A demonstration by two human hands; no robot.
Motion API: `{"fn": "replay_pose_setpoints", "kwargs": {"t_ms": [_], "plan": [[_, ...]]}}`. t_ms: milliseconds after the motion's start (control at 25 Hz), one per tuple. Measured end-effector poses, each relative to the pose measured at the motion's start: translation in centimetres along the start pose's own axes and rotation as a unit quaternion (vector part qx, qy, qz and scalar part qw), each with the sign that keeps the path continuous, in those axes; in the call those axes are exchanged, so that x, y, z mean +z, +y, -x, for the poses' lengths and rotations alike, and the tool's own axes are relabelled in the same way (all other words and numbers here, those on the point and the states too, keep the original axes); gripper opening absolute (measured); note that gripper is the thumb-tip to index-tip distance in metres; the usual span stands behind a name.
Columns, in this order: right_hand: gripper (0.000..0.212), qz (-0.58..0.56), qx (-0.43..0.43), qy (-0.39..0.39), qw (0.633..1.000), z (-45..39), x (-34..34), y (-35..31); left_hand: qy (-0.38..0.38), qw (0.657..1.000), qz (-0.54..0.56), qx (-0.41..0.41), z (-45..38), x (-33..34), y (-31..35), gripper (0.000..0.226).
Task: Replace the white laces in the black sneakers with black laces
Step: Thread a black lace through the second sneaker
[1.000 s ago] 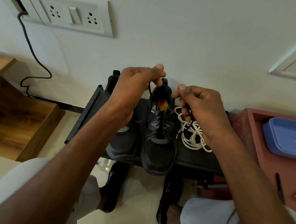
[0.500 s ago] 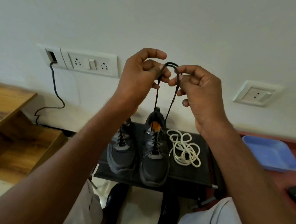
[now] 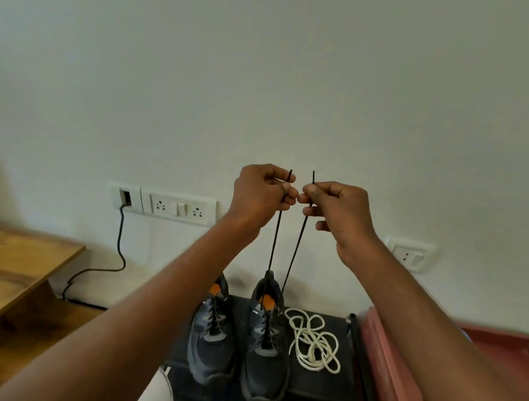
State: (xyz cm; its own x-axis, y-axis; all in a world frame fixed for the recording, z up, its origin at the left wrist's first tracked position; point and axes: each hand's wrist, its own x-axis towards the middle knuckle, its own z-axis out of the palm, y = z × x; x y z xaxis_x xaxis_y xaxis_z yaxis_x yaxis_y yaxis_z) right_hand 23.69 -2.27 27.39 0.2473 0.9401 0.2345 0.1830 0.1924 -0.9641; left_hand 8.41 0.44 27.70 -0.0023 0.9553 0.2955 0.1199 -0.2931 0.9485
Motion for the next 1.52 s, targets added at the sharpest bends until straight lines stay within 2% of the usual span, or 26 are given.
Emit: {"fn": "replay_pose_setpoints", "kwargs": {"t_ms": [120,240,360,520,720,840,960,1040,1160,1320,1440,1520], "plan": [[0.007,0.007,0.005,0.007,1.000,0.2,0.2,-0.8,0.029,1.000,-0.005,-0.001,0.2,0.5,1.1,0.007],[0.006,-0.017,0.028,0.014,0.999,0.1,0.6,-1.8,0.053,0.998,-0.041,-0.005,-0.6,0.8,2.3,0.009],[0.014,-0.036,0.059,0.016,0.997,-0.5,0.9,-2.9,0.046,0.996,-0.070,-0.009,-1.7,0.8,3.5,0.016],[0.023,-0.037,0.078,-0.005,0.996,-1.0,1.3,-3.8,0.031,0.997,-0.062,-0.022,-2.7,0.0,4.1,0.010],[0.009,-0.064,0.082,-0.010,0.994,-2.0,1.5,-4.6,0.039,0.998,-0.038,-0.030,-3.9,0.1,5.1,0.014],[0.003,-0.048,0.085,-0.019,0.995,-2.1,1.3,-3.9,0.006,0.998,-0.035,-0.044,-3.7,0.2,4.9,0.008],[0.016,-0.058,0.103,-0.055,0.992,-1.5,1.1,-1.9,-0.063,0.996,-0.038,-0.046,-2.8,-0.1,4.1,0.011],[0.017,-0.095,0.121,-0.073,0.985,-1.4,1.4,-0.7,-0.101,0.994,-0.029,-0.024,-2.4,-0.4,3.5,0.016],[0.022,-0.122,0.121,-0.047,0.984,-1.5,2.0,-0.4,-0.131,0.991,-0.008,-0.032,-1.6,-0.6,-1.5,0.041],[0.027,-0.104,0.092,-0.034,0.990,-1.6,2.0,-0.3,-0.248,0.957,0.041,-0.142,2.5,0.5,-14.7,0.067],[0.026,-0.148,0.114,-0.032,0.982,-1.5,1.7,-0.2,-0.331,0.927,-0.059,-0.166,5.7,2.6,-21.4,0.059],[0.025,-0.165,0.121,-0.039,0.978,-1.2,1.9,-0.2,-0.315,0.930,-0.103,-0.157,6.0,3.7,-24.6,0.040]]}}
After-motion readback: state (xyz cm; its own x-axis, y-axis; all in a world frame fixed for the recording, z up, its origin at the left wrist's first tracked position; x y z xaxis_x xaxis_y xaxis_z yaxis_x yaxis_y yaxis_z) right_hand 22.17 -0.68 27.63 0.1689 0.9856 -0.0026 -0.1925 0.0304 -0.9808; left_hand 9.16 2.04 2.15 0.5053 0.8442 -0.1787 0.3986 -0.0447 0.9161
